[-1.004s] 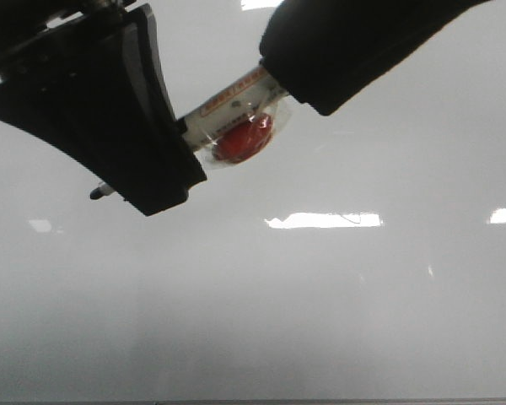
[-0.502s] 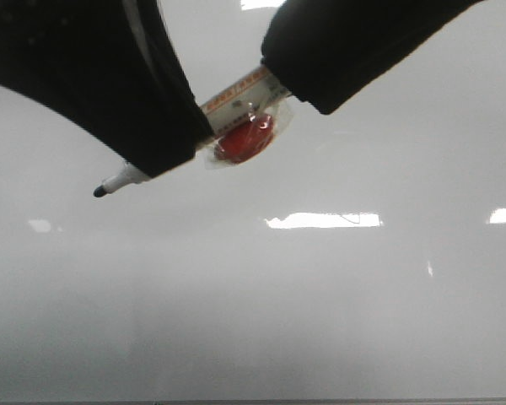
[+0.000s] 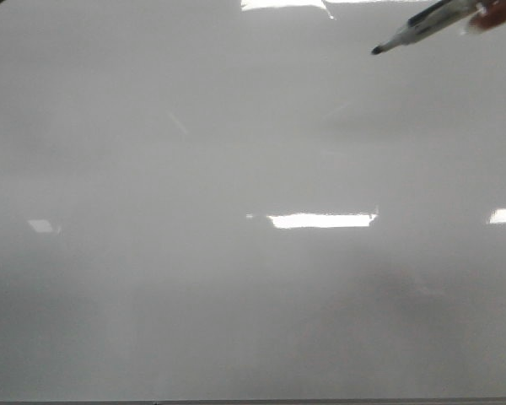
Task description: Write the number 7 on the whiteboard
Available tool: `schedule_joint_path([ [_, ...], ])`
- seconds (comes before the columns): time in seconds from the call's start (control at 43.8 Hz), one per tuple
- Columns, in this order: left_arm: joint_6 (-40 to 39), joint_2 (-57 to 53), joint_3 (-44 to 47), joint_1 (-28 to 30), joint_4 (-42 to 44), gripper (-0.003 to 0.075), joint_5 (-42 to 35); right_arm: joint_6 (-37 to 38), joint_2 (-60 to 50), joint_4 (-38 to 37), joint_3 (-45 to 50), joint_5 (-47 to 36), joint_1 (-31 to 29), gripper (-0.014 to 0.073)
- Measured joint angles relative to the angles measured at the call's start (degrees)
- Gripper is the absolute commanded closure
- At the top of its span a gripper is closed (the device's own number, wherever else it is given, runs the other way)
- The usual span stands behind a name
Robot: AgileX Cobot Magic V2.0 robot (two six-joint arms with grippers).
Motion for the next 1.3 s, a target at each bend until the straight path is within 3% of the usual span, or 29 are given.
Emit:
schedule_joint_path([
  [0.137, -1.2, -2.0, 2.4, 3.3, 0.0, 0.0321, -1.1, 1.7, -3.8, -0.1, 2.9, -1.7, -3.2, 0.0661],
  [0.365, -1.3, -2.1, 3.3, 3.8, -0.6, 0.0321, -3.3, 2.0, -2.9, 0.3, 8.6, -11.0, -3.5, 0.0661],
  [0.593, -1.4, -2.1, 3.3, 3.8, -0.9, 0.0321, -3.9, 1.2, 3.5, 7.3, 8.6, -19.7, -3.5, 0.0661],
  [1.164, -1.4, -2.1, 3.3, 3.8, -1.2, 0.0321, -4.4, -1.5, 17.7, 8.9, 4.7, -29.2, -2.1, 0.0661],
  [1.301, -1.4, -2.1, 3.3, 3.8, -1.3, 0.0321, -4.4, -1.6, 17.7, 8.8, 4.6, -28.1, -5.5, 0.0661],
])
